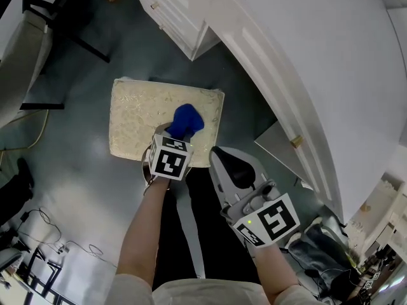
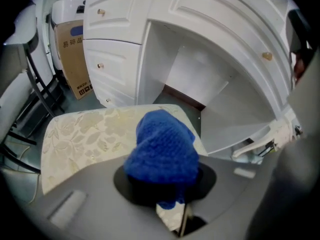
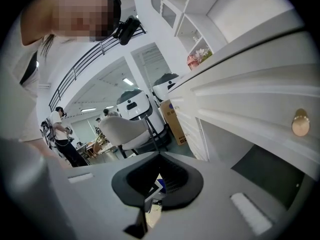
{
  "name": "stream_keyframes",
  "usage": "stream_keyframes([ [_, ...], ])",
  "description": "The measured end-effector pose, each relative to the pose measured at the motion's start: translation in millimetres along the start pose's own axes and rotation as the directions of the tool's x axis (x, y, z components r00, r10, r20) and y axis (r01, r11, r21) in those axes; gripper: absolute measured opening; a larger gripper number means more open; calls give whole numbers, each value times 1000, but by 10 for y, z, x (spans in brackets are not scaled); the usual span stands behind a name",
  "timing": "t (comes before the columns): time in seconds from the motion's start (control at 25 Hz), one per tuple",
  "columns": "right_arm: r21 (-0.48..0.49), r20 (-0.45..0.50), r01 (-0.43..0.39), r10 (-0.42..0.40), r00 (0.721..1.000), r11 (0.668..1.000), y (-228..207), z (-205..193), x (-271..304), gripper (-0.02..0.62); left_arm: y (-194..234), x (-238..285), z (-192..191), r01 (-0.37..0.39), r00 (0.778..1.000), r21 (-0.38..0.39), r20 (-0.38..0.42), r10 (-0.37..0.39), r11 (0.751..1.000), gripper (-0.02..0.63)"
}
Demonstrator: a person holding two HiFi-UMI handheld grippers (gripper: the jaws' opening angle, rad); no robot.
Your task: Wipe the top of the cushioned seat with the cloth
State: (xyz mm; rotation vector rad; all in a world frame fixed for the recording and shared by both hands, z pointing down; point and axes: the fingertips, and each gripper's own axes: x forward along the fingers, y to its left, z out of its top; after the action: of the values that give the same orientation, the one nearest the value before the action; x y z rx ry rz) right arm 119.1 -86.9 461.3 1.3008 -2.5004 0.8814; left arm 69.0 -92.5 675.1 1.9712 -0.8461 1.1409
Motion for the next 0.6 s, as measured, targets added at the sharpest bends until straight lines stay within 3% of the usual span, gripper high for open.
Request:
stream_keyframes([
  [0.6, -21, -7, -29, 29, 1000, 999, 228, 0, 211, -2, 810, -290, -189, -107, 994, -88, 6, 108, 990, 75],
])
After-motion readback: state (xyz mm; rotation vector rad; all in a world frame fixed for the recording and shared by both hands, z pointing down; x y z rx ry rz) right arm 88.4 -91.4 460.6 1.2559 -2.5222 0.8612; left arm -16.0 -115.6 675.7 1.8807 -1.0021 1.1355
